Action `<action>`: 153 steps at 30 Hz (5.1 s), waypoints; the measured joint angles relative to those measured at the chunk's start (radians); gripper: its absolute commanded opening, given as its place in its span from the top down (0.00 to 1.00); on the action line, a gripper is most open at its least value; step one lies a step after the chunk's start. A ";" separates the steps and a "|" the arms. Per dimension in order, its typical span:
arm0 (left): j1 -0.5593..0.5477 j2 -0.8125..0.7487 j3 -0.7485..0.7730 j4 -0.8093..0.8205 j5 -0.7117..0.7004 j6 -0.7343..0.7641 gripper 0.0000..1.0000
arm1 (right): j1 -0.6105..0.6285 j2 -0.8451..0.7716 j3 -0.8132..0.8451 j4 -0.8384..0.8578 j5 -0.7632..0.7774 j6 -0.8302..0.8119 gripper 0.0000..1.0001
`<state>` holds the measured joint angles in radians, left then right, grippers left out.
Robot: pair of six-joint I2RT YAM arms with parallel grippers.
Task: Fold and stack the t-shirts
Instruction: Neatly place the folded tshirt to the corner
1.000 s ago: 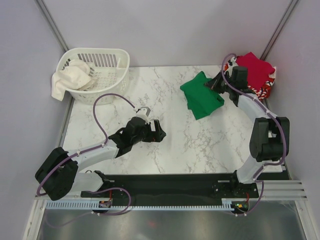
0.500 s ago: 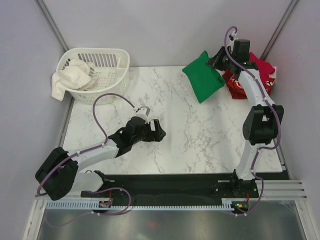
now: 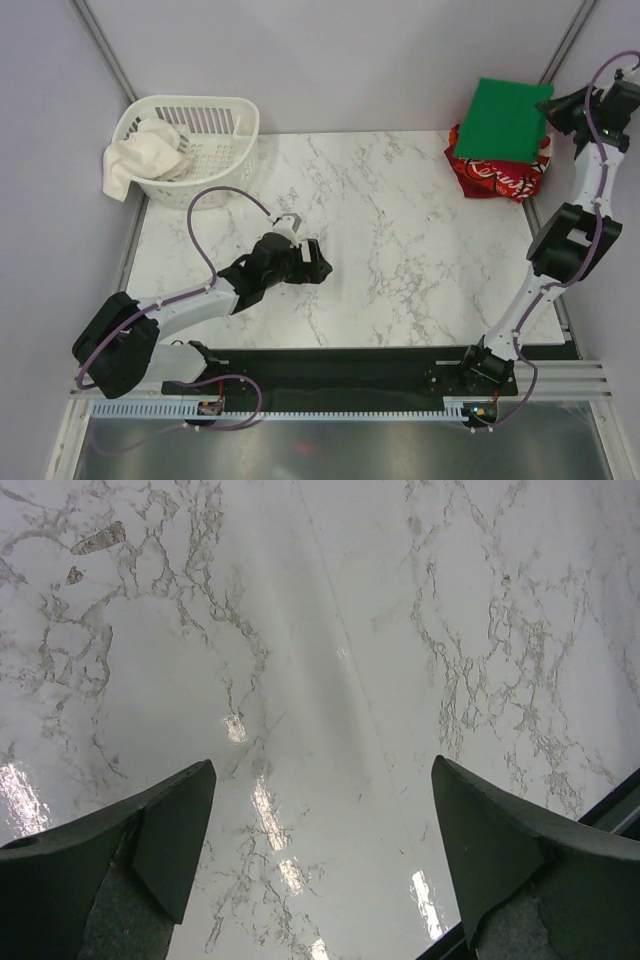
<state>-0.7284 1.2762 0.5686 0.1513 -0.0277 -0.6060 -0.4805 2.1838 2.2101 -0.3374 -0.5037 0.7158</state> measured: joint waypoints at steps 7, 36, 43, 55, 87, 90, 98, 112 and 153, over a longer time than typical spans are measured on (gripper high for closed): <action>0.001 0.008 0.000 0.003 0.008 0.000 0.04 | 0.006 0.180 -0.157 0.192 -0.071 0.001 0.63; 0.003 0.021 -0.003 0.024 0.013 0.000 0.05 | 0.101 -0.215 -0.105 -0.242 0.763 -0.347 0.25; 0.004 0.011 -0.018 0.039 0.012 0.000 0.05 | 0.156 -0.340 -0.117 -0.167 0.599 -0.314 0.67; 0.005 0.011 -0.020 0.042 0.012 0.000 0.06 | 0.134 0.093 -0.072 -0.255 0.403 -0.275 0.68; 0.020 0.074 0.008 0.045 0.035 0.000 0.09 | 0.033 0.221 0.163 -0.148 0.390 -0.426 0.64; 0.020 0.074 0.008 0.045 0.038 0.000 0.09 | 0.039 0.240 0.158 -0.097 0.452 -0.465 0.64; 0.021 0.074 0.010 0.045 0.038 0.000 0.09 | 0.063 0.349 0.156 0.086 0.556 -0.522 0.60; 0.022 0.072 0.010 0.045 0.038 0.000 0.09 | 0.101 0.230 0.045 0.207 0.787 -0.556 0.13; 0.077 -0.457 0.481 -0.219 -0.604 0.512 0.00 | 1.393 -1.051 -1.472 0.091 0.700 -0.230 0.02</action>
<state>-0.6510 0.8192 1.0500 -0.0677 -0.6315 -0.0940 0.9127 1.1328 0.7376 -0.2466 0.1967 0.4862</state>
